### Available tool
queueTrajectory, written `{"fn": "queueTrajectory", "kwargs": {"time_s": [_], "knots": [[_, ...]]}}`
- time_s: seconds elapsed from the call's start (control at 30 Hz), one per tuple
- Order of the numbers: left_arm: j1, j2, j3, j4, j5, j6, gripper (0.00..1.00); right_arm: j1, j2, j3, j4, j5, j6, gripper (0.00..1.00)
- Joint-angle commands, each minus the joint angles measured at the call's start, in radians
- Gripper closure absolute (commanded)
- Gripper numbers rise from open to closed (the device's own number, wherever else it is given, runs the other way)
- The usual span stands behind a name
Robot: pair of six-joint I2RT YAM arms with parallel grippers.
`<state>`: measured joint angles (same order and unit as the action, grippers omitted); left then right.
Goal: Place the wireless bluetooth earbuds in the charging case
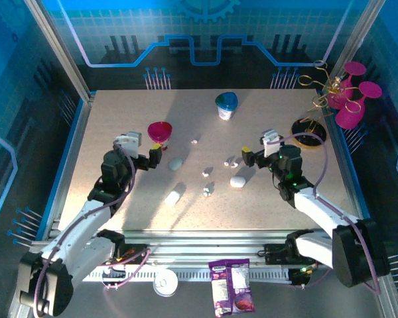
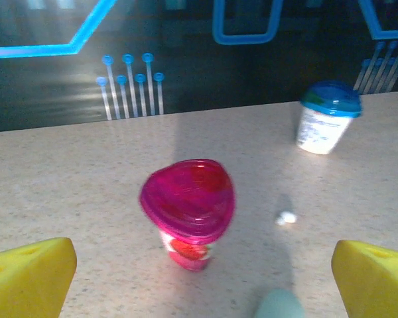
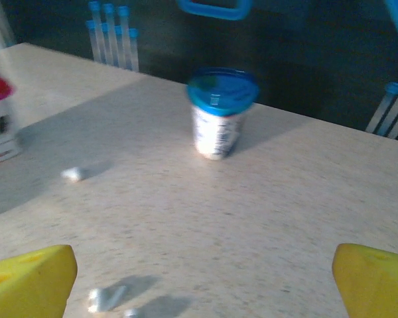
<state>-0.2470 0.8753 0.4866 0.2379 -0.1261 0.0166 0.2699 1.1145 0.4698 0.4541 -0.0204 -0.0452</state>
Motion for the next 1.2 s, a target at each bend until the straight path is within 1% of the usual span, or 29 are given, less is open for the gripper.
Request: {"fn": "queueTrajectory", "kwargs": {"time_s": [0.0, 0.07, 0.2, 0.3, 0.43, 0.53, 0.63, 0.7, 0.8, 0.9, 0.97, 1.07, 1.17], "knots": [[-0.036, -0.034, 0.071, -0.271, -0.024, -0.143, 0.01, 0.103, -0.028, 0.041, -0.127, -0.02, -0.054, 0.0], [-0.052, -0.055, 0.063, -0.314, 0.007, -0.199, 0.01, 0.171, -0.027, 0.04, -0.125, -0.005, -0.064, 0.0], [-0.076, -0.096, 0.031, -0.35, 0.022, -0.246, 0.01, 0.267, 0.003, 0.037, -0.082, 0.003, -0.053, 0.0], [-0.088, -0.11, 0.038, -0.416, 0.019, -0.312, 0.01, 0.339, 0.05, 0.048, -0.059, -0.006, -0.057, 0.0], [-0.12, -0.11, 0.028, -0.474, 0.033, -0.416, 0.01, 0.427, 0.121, 0.077, -0.05, -0.057, -0.068, 0.0], [-0.151, -0.107, 0.018, -0.513, 0.01, -0.474, 0.01, 0.498, 0.177, 0.107, -0.054, -0.058, -0.091, 0.0], [-0.156, -0.093, 0.008, -0.548, 0.023, -0.545, 0.01, 0.562, 0.242, 0.126, -0.04, -0.068, -0.11, 0.0], [-0.162, -0.084, 0.007, -0.59, 0.035, -0.581, 0.01, 0.582, 0.275, 0.139, -0.041, -0.088, -0.108, 0.0], [-0.197, -0.082, -0.002, -0.631, 0.062, -0.581, 0.01, 0.596, 0.309, 0.141, -0.016, -0.113, -0.097, 0.0], [-0.252, -0.088, -0.008, -0.682, 0.013, -0.592, 0.01, 0.598, 0.326, 0.135, 0.006, -0.125, -0.081, 0.0], [-0.272, -0.085, -0.017, -0.698, 0.014, -0.625, 0.01, 0.597, 0.329, 0.127, 0.021, -0.127, -0.07, 0.0], [-0.312, -0.072, -0.038, -0.686, 0.012, -0.673, 0.01, 0.597, 0.33, 0.116, 0.028, -0.124, -0.058, 0.0], [-0.374, -0.056, -0.061, -0.667, -0.036, -0.667, 0.01, 0.593, 0.329, 0.102, 0.042, -0.12, -0.043, 0.0]]}}
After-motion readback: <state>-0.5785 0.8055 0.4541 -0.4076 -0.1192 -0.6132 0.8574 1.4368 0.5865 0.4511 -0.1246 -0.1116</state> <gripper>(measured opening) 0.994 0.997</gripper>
